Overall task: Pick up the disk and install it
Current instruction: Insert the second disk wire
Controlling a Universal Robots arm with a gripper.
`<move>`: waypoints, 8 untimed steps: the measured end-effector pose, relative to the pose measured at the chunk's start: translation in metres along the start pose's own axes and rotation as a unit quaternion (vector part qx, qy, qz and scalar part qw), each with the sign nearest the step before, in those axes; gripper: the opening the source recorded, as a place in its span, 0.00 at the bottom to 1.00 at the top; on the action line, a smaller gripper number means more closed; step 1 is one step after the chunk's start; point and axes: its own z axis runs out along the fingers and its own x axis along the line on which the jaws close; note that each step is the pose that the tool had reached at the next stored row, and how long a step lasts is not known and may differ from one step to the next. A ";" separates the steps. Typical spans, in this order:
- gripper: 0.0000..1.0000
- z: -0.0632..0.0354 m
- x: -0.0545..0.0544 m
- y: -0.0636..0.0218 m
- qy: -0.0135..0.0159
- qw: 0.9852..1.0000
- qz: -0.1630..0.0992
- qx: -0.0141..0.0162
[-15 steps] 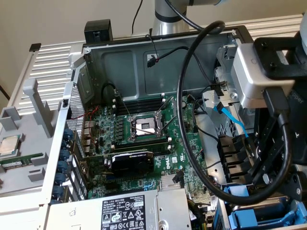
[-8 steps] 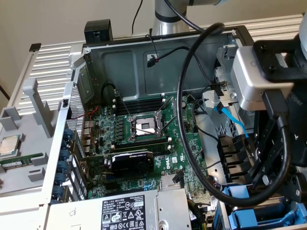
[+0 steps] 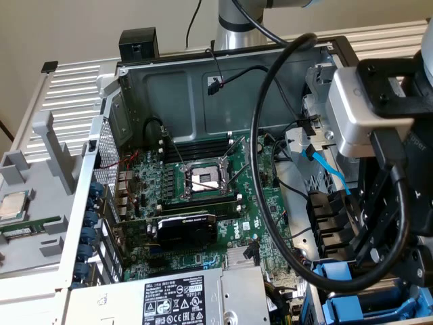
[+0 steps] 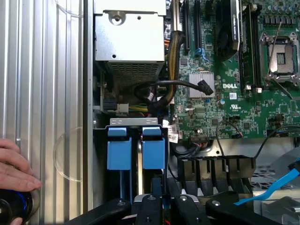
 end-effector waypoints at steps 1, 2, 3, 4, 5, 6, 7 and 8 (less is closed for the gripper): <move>0.16 0.0000 0.000 0.0000 0.000 1.000 0.000 0.000; 0.16 0.0001 0.000 0.0000 0.000 1.000 0.000 0.000; 0.16 0.0002 0.000 0.0000 0.000 1.000 0.000 0.000; 0.16 0.0005 0.000 0.0000 0.000 1.000 0.000 0.000; 0.16 0.0008 0.000 -0.0001 0.000 1.000 0.000 0.000; 0.16 0.0009 0.000 -0.0001 0.000 1.000 0.000 0.000; 0.16 0.0012 0.000 -0.0007 0.000 1.000 0.001 0.000; 0.16 0.0021 0.000 -0.0008 0.001 1.000 0.002 0.000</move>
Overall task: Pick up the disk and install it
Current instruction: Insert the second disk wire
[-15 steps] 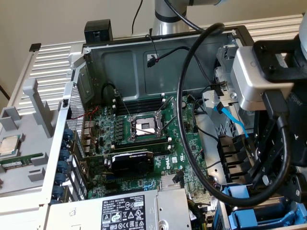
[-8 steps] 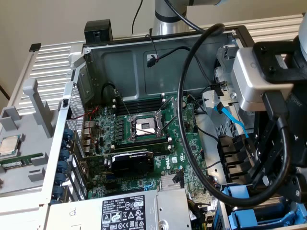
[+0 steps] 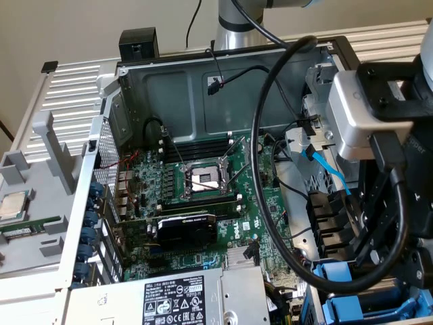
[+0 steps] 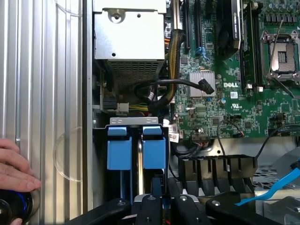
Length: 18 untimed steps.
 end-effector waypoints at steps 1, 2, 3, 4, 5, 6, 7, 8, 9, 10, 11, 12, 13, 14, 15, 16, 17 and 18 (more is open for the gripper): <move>0.16 0.0001 0.000 0.0000 0.000 1.000 0.000 0.000; 0.16 0.0002 0.000 0.0000 0.000 1.000 0.000 0.000; 0.16 0.0002 0.000 0.0000 0.000 1.000 0.000 0.000; 0.16 0.0003 0.000 0.0000 0.000 1.000 0.000 0.000; 0.16 0.0003 0.000 0.0000 0.000 1.000 0.000 0.000; 0.16 0.0005 0.000 0.0000 0.000 1.000 0.000 0.000; 0.16 0.0006 0.000 -0.0001 0.000 1.000 0.000 0.000; 0.16 0.0007 0.000 -0.0001 0.000 1.000 0.001 0.000; 0.16 0.0008 0.000 -0.0001 0.000 1.000 0.001 0.000; 0.16 0.0010 0.000 -0.0001 0.000 1.000 0.001 0.000; 0.16 0.0011 0.000 -0.0001 0.000 1.000 0.001 0.000; 0.16 0.0013 0.000 -0.0001 0.000 1.000 0.001 0.000; 0.16 0.0015 0.000 -0.0001 0.000 1.000 0.001 0.000; 0.16 0.0016 0.000 -0.0001 0.000 1.000 0.001 0.000; 0.16 0.0017 0.000 -0.0001 0.000 1.000 0.001 0.000; 0.16 0.0017 0.000 -0.0001 0.000 1.000 0.001 0.000; 0.16 0.0017 0.000 -0.0001 0.000 1.000 0.001 0.000; 0.16 0.0019 0.000 -0.0001 0.000 1.000 0.001 0.000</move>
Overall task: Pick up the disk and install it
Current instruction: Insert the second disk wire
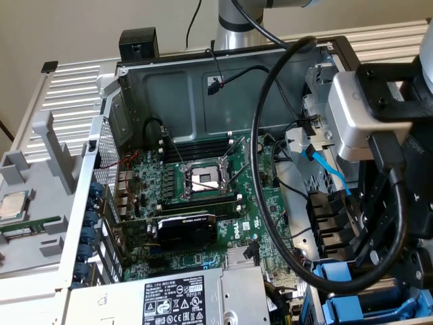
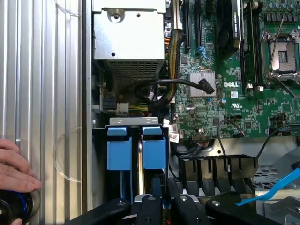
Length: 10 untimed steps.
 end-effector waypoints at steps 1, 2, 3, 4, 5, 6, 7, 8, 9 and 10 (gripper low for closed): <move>0.16 0.0001 0.000 0.0001 0.000 1.000 0.000 0.000; 0.16 0.0002 0.000 0.0001 0.000 1.000 0.000 0.000; 0.16 0.0003 0.000 0.0001 0.000 1.000 0.000 0.000; 0.16 0.0004 0.000 0.0001 0.000 1.000 0.000 0.000; 0.16 0.0004 0.000 0.0000 0.000 1.000 0.000 0.000; 0.16 0.0004 0.000 -0.0001 0.000 1.000 0.000 0.000; 0.16 0.0005 0.000 -0.0001 0.000 1.000 0.000 0.000; 0.16 0.0005 0.000 -0.0001 0.000 1.000 0.000 0.000; 0.16 0.0006 0.000 -0.0001 0.000 1.000 0.000 0.000; 0.16 0.0006 0.000 -0.0001 0.000 1.000 0.000 0.000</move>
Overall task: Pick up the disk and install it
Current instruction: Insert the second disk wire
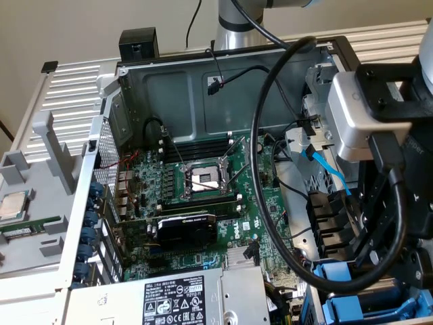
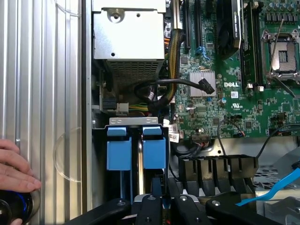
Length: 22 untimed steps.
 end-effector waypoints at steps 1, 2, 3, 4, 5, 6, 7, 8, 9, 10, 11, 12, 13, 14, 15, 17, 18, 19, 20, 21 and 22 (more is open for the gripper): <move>0.16 0.0002 0.000 0.0000 0.000 1.000 0.000 0.000; 0.16 0.0002 0.000 0.0000 0.000 1.000 0.000 0.000; 0.16 0.0001 0.000 0.0000 0.000 1.000 0.000 0.000; 0.16 0.0001 0.000 0.0000 0.000 1.000 0.000 0.000; 0.16 0.0002 0.000 0.0001 0.000 1.000 0.000 0.000; 0.16 0.0002 0.000 0.0002 0.000 1.000 0.000 0.000; 0.16 0.0002 0.000 0.0002 0.000 1.000 0.000 0.000; 0.16 0.0002 0.000 0.0002 0.000 1.000 0.000 0.000; 0.16 0.0002 0.000 0.0002 0.000 1.000 0.000 0.000; 0.16 0.0002 0.000 0.0002 0.000 1.000 0.000 0.000; 0.16 0.0002 0.000 0.0002 0.000 1.000 0.000 0.000; 0.16 0.0003 0.000 0.0002 0.000 1.000 0.000 0.000; 0.16 0.0003 0.000 0.0002 0.000 1.000 0.000 0.000; 0.16 0.0004 0.000 0.0002 0.000 1.000 0.000 0.000; 0.16 0.0006 0.000 0.0002 0.000 1.000 0.000 0.000; 0.16 0.0010 0.000 0.0002 0.000 1.000 0.000 0.000; 0.16 0.0011 0.000 0.0002 0.000 1.000 0.000 0.000; 0.16 0.0013 0.000 0.0001 0.000 1.000 0.000 0.000; 0.16 0.0015 0.000 0.0001 0.000 1.000 0.000 0.000; 0.16 0.0015 0.000 0.0001 0.000 1.000 0.000 0.000; 0.16 0.0016 0.000 0.0001 0.000 1.000 0.000 0.000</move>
